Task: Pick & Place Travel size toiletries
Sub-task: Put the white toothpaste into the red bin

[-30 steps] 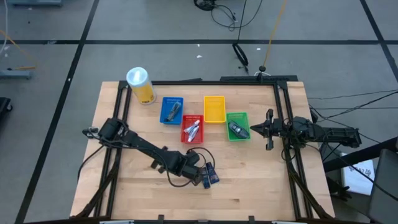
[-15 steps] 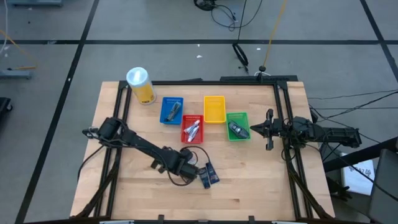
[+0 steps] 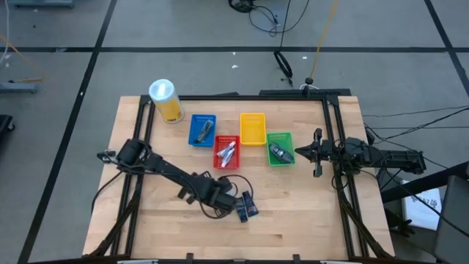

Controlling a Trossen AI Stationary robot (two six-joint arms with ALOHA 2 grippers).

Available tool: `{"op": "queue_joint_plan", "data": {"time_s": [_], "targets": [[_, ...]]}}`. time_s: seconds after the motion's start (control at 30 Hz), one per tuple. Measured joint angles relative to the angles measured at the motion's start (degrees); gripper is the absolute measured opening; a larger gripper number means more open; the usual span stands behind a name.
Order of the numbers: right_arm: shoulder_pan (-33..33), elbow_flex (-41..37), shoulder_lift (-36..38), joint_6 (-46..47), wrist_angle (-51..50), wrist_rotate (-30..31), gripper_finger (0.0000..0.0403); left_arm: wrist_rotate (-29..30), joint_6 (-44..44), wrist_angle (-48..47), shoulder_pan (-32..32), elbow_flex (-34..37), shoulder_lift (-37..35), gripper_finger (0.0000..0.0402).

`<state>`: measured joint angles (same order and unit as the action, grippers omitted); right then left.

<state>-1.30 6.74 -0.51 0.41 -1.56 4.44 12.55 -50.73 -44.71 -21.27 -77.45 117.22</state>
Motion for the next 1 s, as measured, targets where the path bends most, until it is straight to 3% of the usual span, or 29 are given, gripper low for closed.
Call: {"op": "queue_joint_plan", "data": {"time_s": [0.4,1.0], "targets": [[0.0,0.0,0.0,0.0,0.0,0.0,0.0004,-2.2,8.0,4.6,1.5,0.0,0.1,0.0227],[0.0,0.0,0.0,0.0,0.0,0.0,0.0004,-4.2,11.0,4.8,1.5,0.0,0.1,0.0227]]}}
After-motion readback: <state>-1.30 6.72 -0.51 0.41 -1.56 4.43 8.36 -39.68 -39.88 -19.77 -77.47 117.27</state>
